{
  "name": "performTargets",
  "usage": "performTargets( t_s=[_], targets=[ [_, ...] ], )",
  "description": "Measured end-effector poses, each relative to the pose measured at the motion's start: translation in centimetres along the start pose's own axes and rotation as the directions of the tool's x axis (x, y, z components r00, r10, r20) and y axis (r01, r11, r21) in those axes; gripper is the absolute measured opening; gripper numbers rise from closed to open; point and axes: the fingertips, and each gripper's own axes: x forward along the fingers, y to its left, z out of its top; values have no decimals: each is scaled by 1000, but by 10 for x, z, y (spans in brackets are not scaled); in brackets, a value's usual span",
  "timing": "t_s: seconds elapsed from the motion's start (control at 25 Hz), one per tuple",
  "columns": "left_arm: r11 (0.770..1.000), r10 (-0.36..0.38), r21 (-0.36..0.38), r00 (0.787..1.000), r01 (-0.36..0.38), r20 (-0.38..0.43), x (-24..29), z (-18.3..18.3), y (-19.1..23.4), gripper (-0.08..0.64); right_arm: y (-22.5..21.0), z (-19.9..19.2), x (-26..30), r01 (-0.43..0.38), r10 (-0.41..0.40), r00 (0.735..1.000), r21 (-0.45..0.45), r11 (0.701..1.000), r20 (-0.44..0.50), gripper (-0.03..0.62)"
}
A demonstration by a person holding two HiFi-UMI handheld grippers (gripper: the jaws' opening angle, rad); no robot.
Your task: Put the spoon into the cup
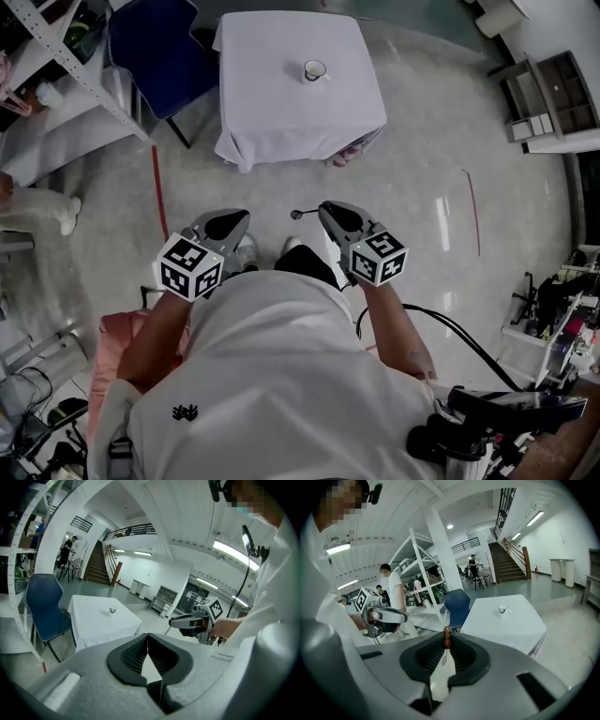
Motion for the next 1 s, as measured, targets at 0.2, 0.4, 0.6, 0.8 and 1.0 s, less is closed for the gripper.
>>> performTargets(
  t_s=[0.2,0.4,0.6,0.8,1.0],
  targets=[
    [1000,11,-13,1000,-11,12,0,7,28,12,-12,22,25,6,-6,1000,-8,1000,-7,43],
    [999,48,-17,999,-48,17,2,20,54,12,-32,40,50,-8,8,1000,6,1000,-1,43],
    [993,112,-34,993,-111,29,8,38,89,12,-59,66,85,-46,46,999,1,999,9,43],
    [985,165,-59,986,-163,20,31,60,123,12,-98,100,118,-78,78,997,-13,997,20,43],
    [980,192,-60,981,-190,24,68,100,142,12,-152,136,138,-96,97,995,-36,995,16,43]
  ],
)
